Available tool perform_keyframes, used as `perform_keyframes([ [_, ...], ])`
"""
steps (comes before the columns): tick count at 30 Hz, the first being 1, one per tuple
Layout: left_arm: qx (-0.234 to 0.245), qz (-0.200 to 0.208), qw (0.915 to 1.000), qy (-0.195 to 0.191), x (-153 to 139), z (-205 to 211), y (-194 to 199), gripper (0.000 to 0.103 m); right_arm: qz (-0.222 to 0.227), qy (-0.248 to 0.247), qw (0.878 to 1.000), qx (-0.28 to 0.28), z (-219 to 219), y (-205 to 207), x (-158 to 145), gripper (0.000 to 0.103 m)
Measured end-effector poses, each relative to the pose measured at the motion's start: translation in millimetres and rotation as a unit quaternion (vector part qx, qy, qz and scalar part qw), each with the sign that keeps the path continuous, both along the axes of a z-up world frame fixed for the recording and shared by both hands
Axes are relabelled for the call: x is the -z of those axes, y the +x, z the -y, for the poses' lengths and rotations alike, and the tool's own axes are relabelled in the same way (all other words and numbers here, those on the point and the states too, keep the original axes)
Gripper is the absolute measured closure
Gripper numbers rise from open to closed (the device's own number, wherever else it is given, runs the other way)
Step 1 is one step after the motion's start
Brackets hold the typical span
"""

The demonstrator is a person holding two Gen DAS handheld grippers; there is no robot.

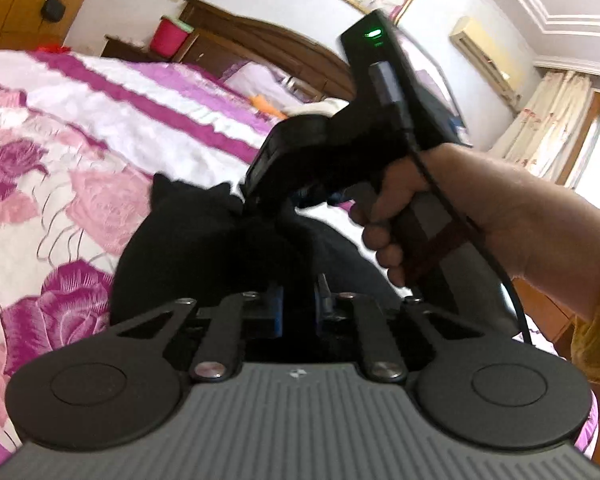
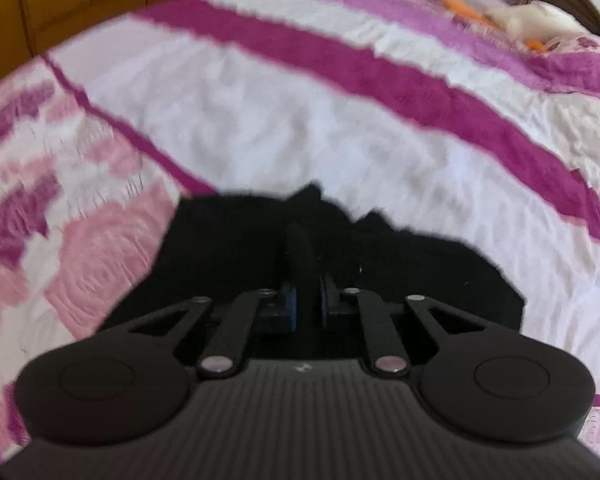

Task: Fold small clothes

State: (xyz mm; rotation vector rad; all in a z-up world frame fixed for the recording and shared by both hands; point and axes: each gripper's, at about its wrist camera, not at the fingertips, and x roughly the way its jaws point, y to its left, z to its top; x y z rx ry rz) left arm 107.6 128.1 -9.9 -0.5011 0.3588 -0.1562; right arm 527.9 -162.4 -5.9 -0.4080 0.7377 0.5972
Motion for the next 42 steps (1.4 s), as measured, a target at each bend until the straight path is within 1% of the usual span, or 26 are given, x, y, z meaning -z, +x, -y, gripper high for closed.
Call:
perform_keyframes([
  [2,-0.001,0.017,0.9999,0.001,-9,-1,-7,0.088,0.021,0.028,0.999,-0.004,5,-9,-21,0.09],
  [4,-0.01,0.033,0.9994,-0.002,-20,-7,-16,0.088,0.027,0.058,0.998,-0.017,6,-16,-42,0.091],
  [6,-0.022,0.045,0.9987,-0.008,-29,-18,-24,0.088,0.037,0.068,0.996,-0.033,-2,-23,-55,0.092],
  [8,-0.037,0.045,0.9982,-0.017,-34,-32,-30,0.088,0.038,0.073,0.996,-0.045,-14,-25,-57,0.092],
  [11,-0.058,0.023,0.9978,-0.02,-29,-51,-31,0.088,0.03,0.068,0.996,-0.058,-36,-27,-41,0.092],
  [13,-0.075,-0.007,0.9971,-0.014,-20,-62,-30,0.087,0.011,0.063,0.996,-0.068,-50,-24,-20,0.092],
  [14,-0.077,-0.024,0.9967,-0.014,-14,-67,-29,0.087,-0.003,0.062,0.995,-0.073,-56,-23,-10,0.089],
  [15,-0.074,-0.04,0.9963,-0.017,-8,-72,-28,0.086,-0.018,0.061,0.995,-0.075,-60,-20,2,0.089],
  [17,-0.075,-0.061,0.9951,-0.02,-1,-80,-30,0.084,-0.024,0.067,0.995,-0.074,-60,-24,9,0.087],
  [18,-0.075,-0.064,0.995,-0.015,2,-83,-35,0.075,-0.022,0.078,0.994,-0.075,-54,-27,7,0.086],
  [19,-0.078,-0.064,0.9948,-0.007,1,-84,-39,0.063,-0.02,0.091,0.993,-0.078,-47,-30,2,0.082],
  [20,-0.084,-0.064,0.9944,0.003,-1,-85,-43,0.058,-0.016,0.11,0.991,-0.078,-35,-35,-7,0.077],
  [21,-0.089,-0.064,0.9939,0.013,-2,-87,-48,0.052,-0.011,0.126,0.989,-0.075,-22,-38,-15,0.074],
  [23,-0.094,-0.058,0.9937,0.021,-5,-92,-58,0.051,0.006,0.157,0.986,-0.062,13,-48,-31,0.063],
  [24,-0.096,-0.056,0.9936,0.019,-6,-96,-59,0.051,0.018,0.167,0.984,-0.057,31,-54,-37,0.061],
  [26,-0.102,-0.048,0.9936,0.011,-10,-101,-63,0.051,0.036,0.175,0.983,-0.042,65,-66,-42,0.06],
  [28,-0.099,-0.041,0.9942,0.0,-16,-104,-64,0.051,0.042,0.175,0.983,-0.021,95,-78,-38,0.06],
  [31,-0.093,-0.041,0.9947,-0.01,-23,-103,-64,0.051,0.037,0.176,0.984,0.008,128,-95,-22,0.06],
  [33,-0.085,-0.042,0.9954,-0.01,-26,-96,-60,0.051,0.039,0.175,0.984,0.026,143,-104,-8,0.06],
  [35,-0.076,-0.045,0.9961,-0.001,-28,-87,-55,0.051,0.034,0.187,0.981,0.044,157,-112,4,0.06],
  [39,-0.07,-0.059,0.9953,0.031,-28,-69,-40,0.051,0.002,0.228,0.971,0.067,167,-117,28,0.06],
  [41,-0.078,-0.082,0.9919,0.059,-24,-63,-28,0.051,-0.004,0.235,0.969,0.072,165,-116,37,0.06],
  [42,-0.084,-0.098,0.9888,0.074,-21,-61,-22,0.051,-0.004,0.234,0.97,0.071,163,-116,41,0.059],
])
